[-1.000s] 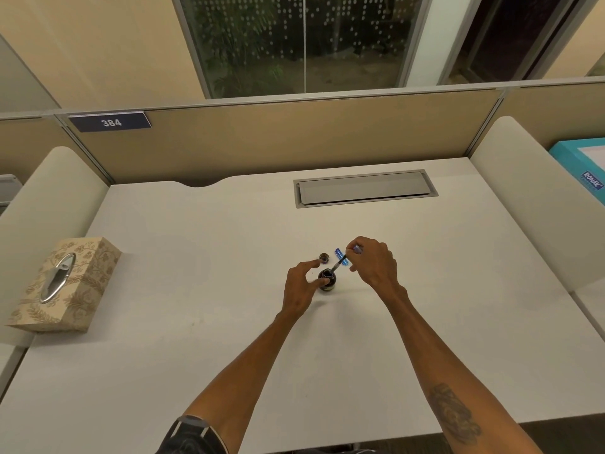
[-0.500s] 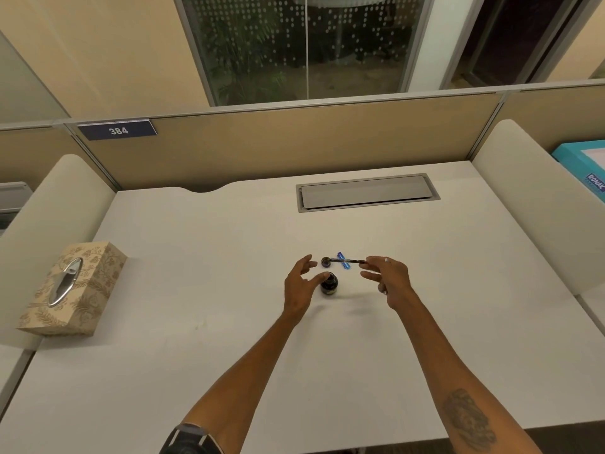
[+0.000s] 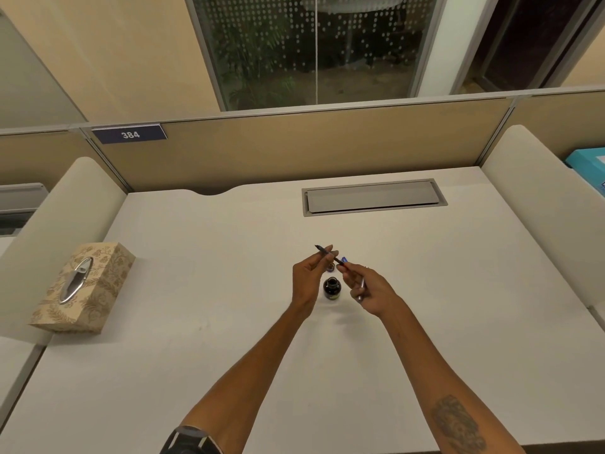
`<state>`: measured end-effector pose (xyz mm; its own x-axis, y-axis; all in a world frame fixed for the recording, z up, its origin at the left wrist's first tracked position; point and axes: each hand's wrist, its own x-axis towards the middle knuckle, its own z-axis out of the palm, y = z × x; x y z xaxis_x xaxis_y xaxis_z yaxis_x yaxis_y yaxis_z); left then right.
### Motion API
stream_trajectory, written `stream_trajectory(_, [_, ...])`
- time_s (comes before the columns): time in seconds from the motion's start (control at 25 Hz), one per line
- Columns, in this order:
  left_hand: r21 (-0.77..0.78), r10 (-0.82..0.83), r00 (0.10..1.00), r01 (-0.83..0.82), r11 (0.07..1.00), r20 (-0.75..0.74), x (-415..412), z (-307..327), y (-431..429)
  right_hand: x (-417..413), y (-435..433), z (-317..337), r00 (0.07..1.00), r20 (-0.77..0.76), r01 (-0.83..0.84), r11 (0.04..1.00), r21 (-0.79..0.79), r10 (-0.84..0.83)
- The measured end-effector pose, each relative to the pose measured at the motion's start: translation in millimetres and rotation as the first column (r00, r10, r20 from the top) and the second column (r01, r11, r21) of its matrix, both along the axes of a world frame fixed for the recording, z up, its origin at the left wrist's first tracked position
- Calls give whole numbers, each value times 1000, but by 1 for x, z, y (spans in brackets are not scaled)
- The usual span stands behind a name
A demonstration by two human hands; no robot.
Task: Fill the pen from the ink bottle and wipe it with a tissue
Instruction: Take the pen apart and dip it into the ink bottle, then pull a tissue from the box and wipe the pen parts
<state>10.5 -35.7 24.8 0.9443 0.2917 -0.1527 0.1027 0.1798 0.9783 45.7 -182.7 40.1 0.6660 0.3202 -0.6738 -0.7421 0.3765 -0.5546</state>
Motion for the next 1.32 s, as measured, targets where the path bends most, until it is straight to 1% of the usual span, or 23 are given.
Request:
stream_trajectory(0.2, [-40, 93, 996, -93, 995, -6, -1, 6, 5, 4, 12, -2, 998, 20, -65, 998, 8, 65])
stream_trajectory(0.36, [-43, 141, 990, -140, 989, 18, -3, 15, 9, 4, 22, 5, 994, 4, -114, 993, -14, 114])
stream_trajectory(0.44, [-38, 170, 985, -169, 985, 38, -4, 19, 11, 4, 25, 11, 990, 12, -136, 988, -72, 137])
stream_trajectory(0.48, [-32, 191, 981, -190, 981, 43, -3, 20, 13, 6, 27, 13, 987, 27, -151, 980, -129, 156])
stream_trajectory(0.56, [-8, 247, 968, -247, 969, 44, -3, 22, 17, 9, 31, 18, 977, 77, -172, 948, -268, 199])
stream_trajectory(0.6, [7, 276, 960, -276, 961, 43, -3, 23, 20, 12, 33, 20, 971, 109, -169, 934, -315, 213])
stream_trajectory(0.64, [21, 302, 952, -303, 953, 43, -4, 24, 24, 14, 36, 23, 966, 138, -165, 929, -330, 221])
stream_trajectory(0.72, [42, 351, 936, -352, 935, 37, -8, 26, 33, 20, 44, 29, 959, 165, -179, 942, -285, 232])
stream_trajectory(0.92, [97, 443, 896, -442, 892, 19, -33, 25, 70, 23, 79, 43, 950, 137, -279, 960, -20, 279])
stream_trajectory(1.0, [98, 481, 876, -480, 872, 13, -49, 26, 90, 20, 100, 46, 943, 143, -307, 951, 36, 299])
stream_trajectory(1.12, [131, 532, 847, -527, 840, 1, -74, 28, 125, 10, 136, 52, 925, 171, -351, 936, 39, 340])
stream_trajectory(1.32, [269, 582, 813, -559, 784, -5, -113, 31, 192, -15, 215, 64, 872, 243, -423, 904, -65, 425])
